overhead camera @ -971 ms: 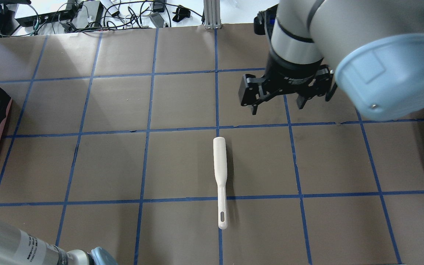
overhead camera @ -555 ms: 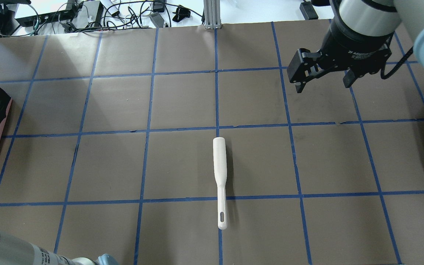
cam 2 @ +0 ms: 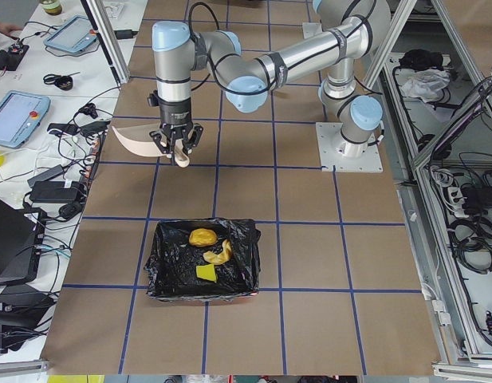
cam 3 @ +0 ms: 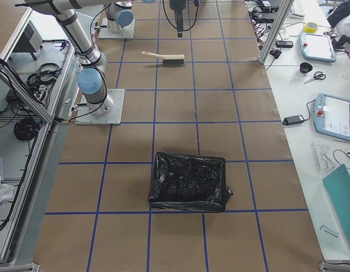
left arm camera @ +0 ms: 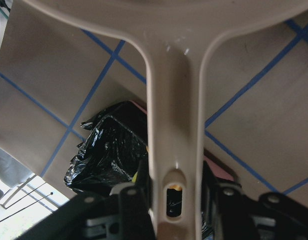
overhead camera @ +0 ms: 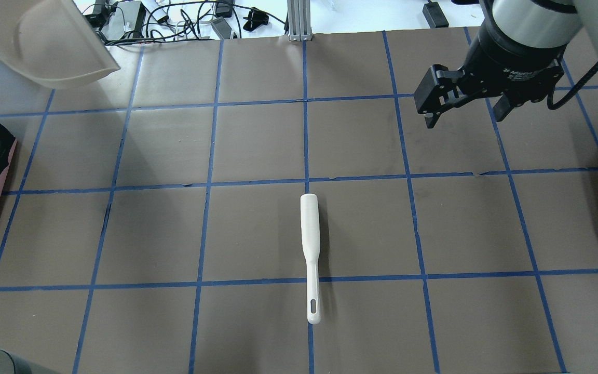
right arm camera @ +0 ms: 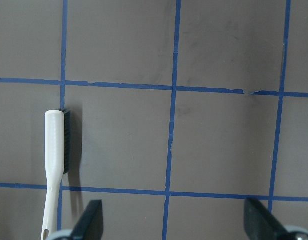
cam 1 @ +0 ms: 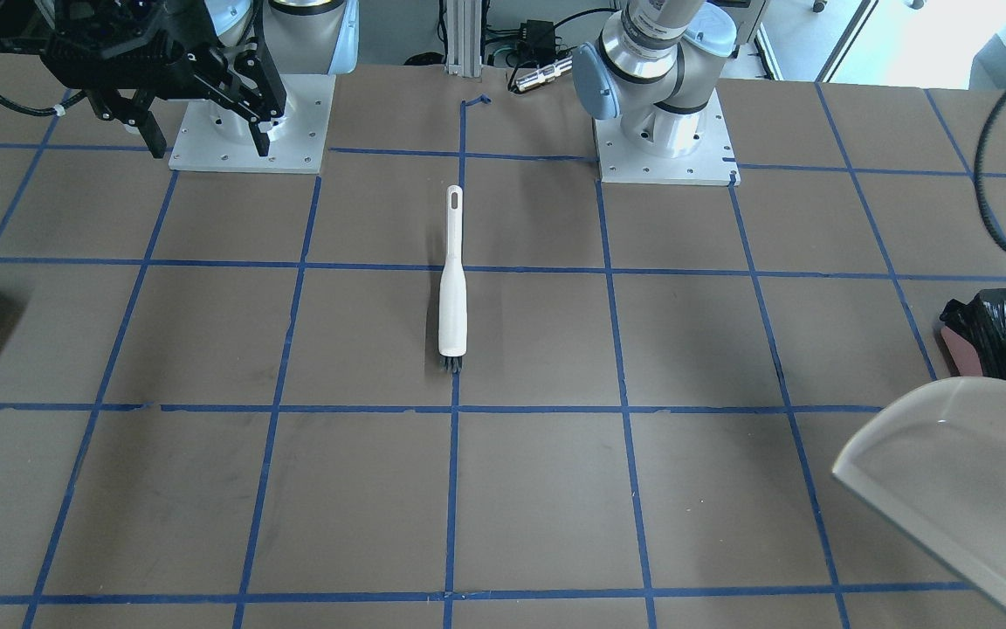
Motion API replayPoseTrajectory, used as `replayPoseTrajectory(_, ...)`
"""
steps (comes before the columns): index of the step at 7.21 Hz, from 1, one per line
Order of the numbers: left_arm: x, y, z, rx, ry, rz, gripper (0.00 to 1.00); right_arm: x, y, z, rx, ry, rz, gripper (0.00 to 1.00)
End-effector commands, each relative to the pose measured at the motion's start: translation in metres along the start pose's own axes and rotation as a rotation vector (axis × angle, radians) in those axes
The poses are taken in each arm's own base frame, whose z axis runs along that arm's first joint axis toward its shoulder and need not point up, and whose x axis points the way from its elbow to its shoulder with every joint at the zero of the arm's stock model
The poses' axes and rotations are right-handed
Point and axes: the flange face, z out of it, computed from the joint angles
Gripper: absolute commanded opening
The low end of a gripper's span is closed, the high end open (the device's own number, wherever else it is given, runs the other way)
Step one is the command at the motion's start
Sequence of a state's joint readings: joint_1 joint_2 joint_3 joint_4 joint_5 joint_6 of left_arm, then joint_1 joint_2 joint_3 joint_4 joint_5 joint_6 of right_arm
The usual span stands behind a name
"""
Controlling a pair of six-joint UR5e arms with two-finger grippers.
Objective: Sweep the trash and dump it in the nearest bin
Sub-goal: 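Carry the empty dustpan with the left gripper back above the brush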
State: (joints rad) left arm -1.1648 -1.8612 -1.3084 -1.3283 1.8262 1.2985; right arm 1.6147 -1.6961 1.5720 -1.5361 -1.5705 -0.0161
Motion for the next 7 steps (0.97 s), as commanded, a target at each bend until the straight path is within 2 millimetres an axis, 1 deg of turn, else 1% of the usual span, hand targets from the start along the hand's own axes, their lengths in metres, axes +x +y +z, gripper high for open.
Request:
replayPoseTrajectory(1,0.076,-0.087,-0.016,0.089,0.108,-0.232,0.00,0.000,-0.006,0.000,0.033,-0.002,-0.001,1.00)
replayPoseTrajectory(2,0.114,-0.125,-0.020,0.099,0.182,-0.351,0.00,-0.001,-0.006,0.000,0.033,-0.004,0.002,1.00)
replayPoseTrajectory(3,0.153,-0.165,-0.025,0.083,0.213,-0.436,0.00,0.000,-0.006,0.000,0.032,-0.001,0.000,1.00)
replayPoseTrajectory(4,0.192,-0.200,-0.029,0.066,0.229,-0.494,0.00,-0.001,-0.005,-0.001,0.032,-0.002,-0.001,1.00)
replayPoseTrajectory(5,0.236,-0.230,-0.027,0.068,0.302,-0.536,0.00,0.000,-0.005,-0.001,0.029,0.001,-0.003,1.00)
replayPoseTrajectory(6,0.271,-0.246,-0.019,0.052,0.368,-0.551,0.00,0.000,-0.005,-0.001,0.029,0.002,-0.003,1.00)
replayPoseTrajectory(7,0.301,-0.263,-0.014,0.024,0.379,-0.544,0.00,0.001,-0.004,0.000,0.023,0.004,-0.004,1.00)
